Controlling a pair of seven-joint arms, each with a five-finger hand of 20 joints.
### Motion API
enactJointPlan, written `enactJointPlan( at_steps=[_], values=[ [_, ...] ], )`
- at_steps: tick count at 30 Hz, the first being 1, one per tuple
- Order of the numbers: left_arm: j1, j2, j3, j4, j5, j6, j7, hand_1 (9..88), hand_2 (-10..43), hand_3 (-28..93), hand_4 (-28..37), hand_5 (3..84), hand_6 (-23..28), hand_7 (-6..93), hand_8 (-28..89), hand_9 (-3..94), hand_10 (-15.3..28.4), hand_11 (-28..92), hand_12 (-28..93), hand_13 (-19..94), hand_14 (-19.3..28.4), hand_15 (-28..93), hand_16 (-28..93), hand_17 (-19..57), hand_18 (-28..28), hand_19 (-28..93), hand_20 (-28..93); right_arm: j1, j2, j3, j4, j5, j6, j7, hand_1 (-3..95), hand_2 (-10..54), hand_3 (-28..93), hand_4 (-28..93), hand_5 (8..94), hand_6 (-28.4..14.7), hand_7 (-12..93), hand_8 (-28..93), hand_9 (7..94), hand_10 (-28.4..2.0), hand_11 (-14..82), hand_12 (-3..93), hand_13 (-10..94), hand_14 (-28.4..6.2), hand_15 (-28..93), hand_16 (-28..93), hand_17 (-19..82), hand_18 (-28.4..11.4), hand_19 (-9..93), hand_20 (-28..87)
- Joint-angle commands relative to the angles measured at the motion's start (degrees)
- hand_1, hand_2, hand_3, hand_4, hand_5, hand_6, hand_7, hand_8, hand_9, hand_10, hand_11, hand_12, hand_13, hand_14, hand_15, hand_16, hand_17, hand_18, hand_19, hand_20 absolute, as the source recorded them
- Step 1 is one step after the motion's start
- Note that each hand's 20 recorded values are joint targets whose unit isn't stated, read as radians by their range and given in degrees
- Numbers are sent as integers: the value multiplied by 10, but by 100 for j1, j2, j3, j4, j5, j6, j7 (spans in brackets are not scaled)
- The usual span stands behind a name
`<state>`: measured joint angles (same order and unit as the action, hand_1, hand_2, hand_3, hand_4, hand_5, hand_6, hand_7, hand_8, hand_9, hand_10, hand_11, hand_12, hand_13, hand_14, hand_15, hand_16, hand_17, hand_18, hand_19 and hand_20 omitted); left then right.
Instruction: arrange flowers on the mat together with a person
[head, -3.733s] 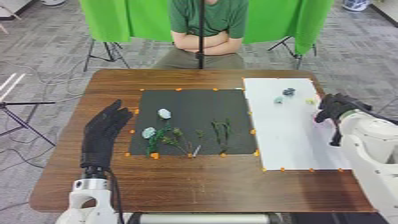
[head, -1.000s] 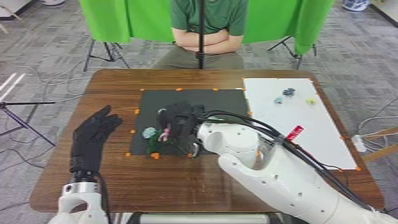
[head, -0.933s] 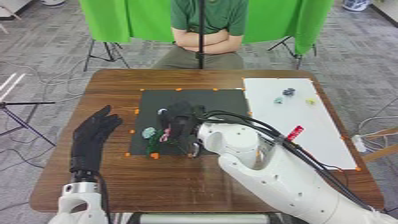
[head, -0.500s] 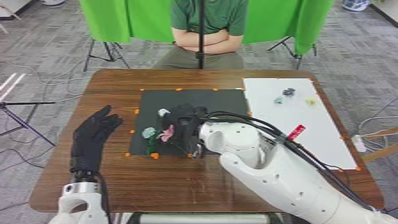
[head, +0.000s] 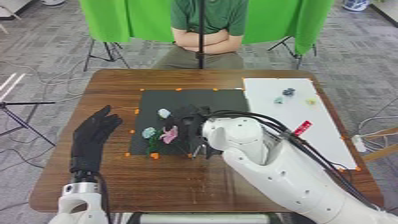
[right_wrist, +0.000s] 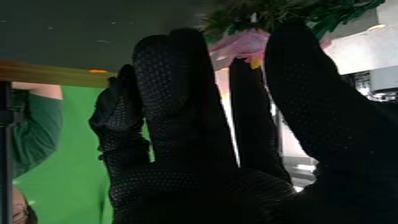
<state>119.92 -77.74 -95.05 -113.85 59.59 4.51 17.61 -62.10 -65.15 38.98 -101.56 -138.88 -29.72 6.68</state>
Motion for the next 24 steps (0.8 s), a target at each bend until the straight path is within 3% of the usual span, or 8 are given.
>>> enactJointPlan(
  at_steps=[1,7,18,24],
  values=[
    [69,-57,-8,16,27,-58,-78,256,19,683,-202,484,33,159,-58,489,136,171,177,399,192,212,45,100,159,233,247,27,91,90,-75,-77,-34,-55,434,-95,742,-228,498,56,135,-105,622,-154,94,196,644,-113,599,388,301,-223,757,624],
    [55,-55,-5,18,28,-59,-77,255,18,685,-204,485,31,159,-58,489,136,172,175,396,192,213,45,97,158,228,247,32,125,77,-122,-82,-148,-59,428,-95,745,-231,460,55,131,-113,576,-161,70,139,671,-105,505,356,300,-220,750,617],
    [77,-64,-10,3,21,-41,-61,255,9,696,-207,488,26,158,-62,488,135,173,169,390,189,215,40,97,155,219,247,64,120,188,-264,-46,-791,-114,406,-95,757,-240,385,55,132,-115,569,-176,69,115,678,-107,454,365,296,-227,742,619],
    [43,-59,2,23,18,-55,-54,255,6,701,-208,489,22,159,-64,486,134,174,166,389,188,216,38,97,154,215,248,90,145,220,-265,-38,-854,-75,395,-95,762,-245,351,58,133,-116,553,-186,65,107,676,-112,428,364,290,-231,734,618]
  ],
)
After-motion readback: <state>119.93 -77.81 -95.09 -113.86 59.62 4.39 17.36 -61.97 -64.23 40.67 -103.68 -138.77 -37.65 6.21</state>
